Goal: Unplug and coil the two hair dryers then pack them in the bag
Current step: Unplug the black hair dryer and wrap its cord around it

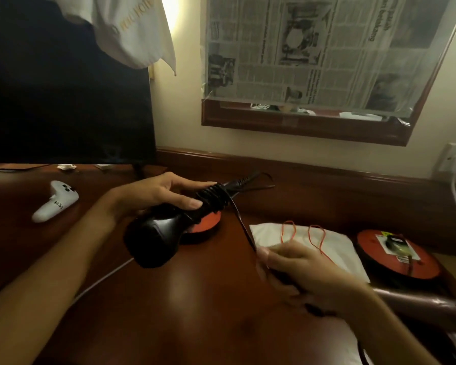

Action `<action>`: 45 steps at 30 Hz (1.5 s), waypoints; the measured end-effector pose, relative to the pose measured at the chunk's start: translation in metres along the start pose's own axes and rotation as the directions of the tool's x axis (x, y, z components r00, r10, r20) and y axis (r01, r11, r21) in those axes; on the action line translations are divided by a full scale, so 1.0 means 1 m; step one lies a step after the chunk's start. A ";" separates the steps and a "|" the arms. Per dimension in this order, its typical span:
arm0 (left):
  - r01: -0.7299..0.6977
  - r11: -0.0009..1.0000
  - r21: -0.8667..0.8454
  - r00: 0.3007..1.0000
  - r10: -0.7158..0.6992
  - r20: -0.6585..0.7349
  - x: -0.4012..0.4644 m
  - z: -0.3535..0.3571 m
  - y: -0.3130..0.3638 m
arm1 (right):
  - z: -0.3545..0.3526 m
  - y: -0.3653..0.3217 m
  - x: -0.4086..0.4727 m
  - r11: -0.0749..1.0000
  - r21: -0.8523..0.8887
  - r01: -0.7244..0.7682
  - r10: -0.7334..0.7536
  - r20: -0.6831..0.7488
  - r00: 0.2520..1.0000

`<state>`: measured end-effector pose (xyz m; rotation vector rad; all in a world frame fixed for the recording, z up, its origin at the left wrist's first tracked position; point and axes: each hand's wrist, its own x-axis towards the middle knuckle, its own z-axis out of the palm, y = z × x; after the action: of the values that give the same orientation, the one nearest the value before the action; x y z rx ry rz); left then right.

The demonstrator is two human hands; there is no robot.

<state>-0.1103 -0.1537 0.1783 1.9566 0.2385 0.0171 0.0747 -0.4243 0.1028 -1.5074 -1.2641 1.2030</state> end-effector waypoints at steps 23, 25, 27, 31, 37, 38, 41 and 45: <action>0.028 0.928 0.372 0.981 -0.097 0.169 0.035 0.064 -0.002 | -0.024 -0.063 0.011 0.908 -0.413 -0.068 0.088 0.029 0.996; -0.001 0.950 0.312 0.987 -0.050 0.156 0.033 0.060 -0.003 | -0.017 -0.046 0.002 0.970 -0.244 -0.005 0.007 0.008 1.000; -0.023 0.976 0.216 0.989 -0.009 0.145 0.030 0.056 -0.002 | -0.008 -0.025 -0.005 0.998 -0.058 0.032 -0.031 0.024 0.999; -0.124 0.985 0.116 0.982 0.105 0.158 0.024 0.056 0.009 | 0.000 0.021 -0.008 0.975 0.222 0.016 -0.053 0.163 0.985; -0.198 0.978 0.059 0.916 0.163 0.365 0.013 0.077 0.024 | -0.020 0.068 0.013 0.971 0.238 -0.001 -0.087 0.355 0.931; -0.204 0.978 0.045 0.908 0.172 0.383 0.011 0.079 0.025 | -0.024 0.071 0.015 0.975 0.222 -0.003 -0.077 0.352 0.933; -0.202 0.975 0.094 0.921 0.156 0.357 0.010 0.074 0.029 | -0.036 0.071 0.012 0.978 0.209 0.000 -0.070 0.328 0.942; -0.119 0.980 0.161 0.978 0.088 0.187 0.009 0.061 0.022 | -0.050 0.073 -0.004 0.960 0.280 -0.006 -0.107 0.387 0.916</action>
<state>-0.0904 -0.2160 0.1737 2.1256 0.0182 -0.1146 0.1384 -0.4405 0.0437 -1.0493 -1.3169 1.6360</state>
